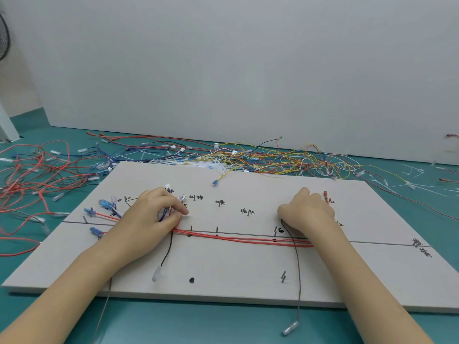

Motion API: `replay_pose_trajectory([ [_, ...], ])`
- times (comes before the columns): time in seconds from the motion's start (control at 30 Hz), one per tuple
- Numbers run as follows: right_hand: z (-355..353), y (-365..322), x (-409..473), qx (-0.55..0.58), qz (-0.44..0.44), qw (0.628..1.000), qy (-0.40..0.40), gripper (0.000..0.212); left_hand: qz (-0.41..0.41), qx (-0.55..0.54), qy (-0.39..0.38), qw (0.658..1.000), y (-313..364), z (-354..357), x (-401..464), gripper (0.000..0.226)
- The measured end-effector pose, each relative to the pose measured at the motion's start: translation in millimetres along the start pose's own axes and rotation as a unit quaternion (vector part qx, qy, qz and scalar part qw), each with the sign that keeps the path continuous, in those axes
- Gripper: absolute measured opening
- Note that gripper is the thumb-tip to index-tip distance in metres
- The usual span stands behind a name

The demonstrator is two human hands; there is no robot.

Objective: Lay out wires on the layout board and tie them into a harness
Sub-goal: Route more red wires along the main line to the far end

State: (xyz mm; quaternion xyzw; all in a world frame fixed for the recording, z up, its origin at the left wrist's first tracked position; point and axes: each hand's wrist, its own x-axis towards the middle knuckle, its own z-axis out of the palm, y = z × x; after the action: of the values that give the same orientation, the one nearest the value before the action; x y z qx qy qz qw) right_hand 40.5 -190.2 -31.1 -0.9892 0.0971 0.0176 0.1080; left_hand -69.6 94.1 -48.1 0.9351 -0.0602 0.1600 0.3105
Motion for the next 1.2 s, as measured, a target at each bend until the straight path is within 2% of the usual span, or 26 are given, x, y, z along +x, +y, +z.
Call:
replay_pose_trajectory([
  [0.13,-4,3,-8,-0.008,-0.019,0.999,-0.025,0.062,-0.003,0.002,0.0,1.0,-1,0,0,0.024],
  [0.37,-9,13,-22,-0.007,-0.061,0.997,-0.045,0.047,-0.001,-0.002,-0.003,1.0,-1,0,0,0.028],
  [0.67,-13,17,-32,-0.078,-0.131,0.985,-0.075,0.054,0.002,-0.005,0.001,1.0,-3,1,0,0.028],
  [0.87,-13,22,-45,-0.102,-0.157,0.98,-0.062,0.023,0.007,-0.001,0.004,1.0,-5,0,-1,0.027],
  [1.03,-13,28,-44,-0.106,-0.164,0.979,-0.051,0.031,0.006,0.001,0.003,1.0,-5,1,-1,0.027],
  [1.2,-16,31,-47,-0.084,-0.156,0.983,-0.053,0.023,0.003,0.0,0.003,1.0,-4,1,-1,0.026],
])
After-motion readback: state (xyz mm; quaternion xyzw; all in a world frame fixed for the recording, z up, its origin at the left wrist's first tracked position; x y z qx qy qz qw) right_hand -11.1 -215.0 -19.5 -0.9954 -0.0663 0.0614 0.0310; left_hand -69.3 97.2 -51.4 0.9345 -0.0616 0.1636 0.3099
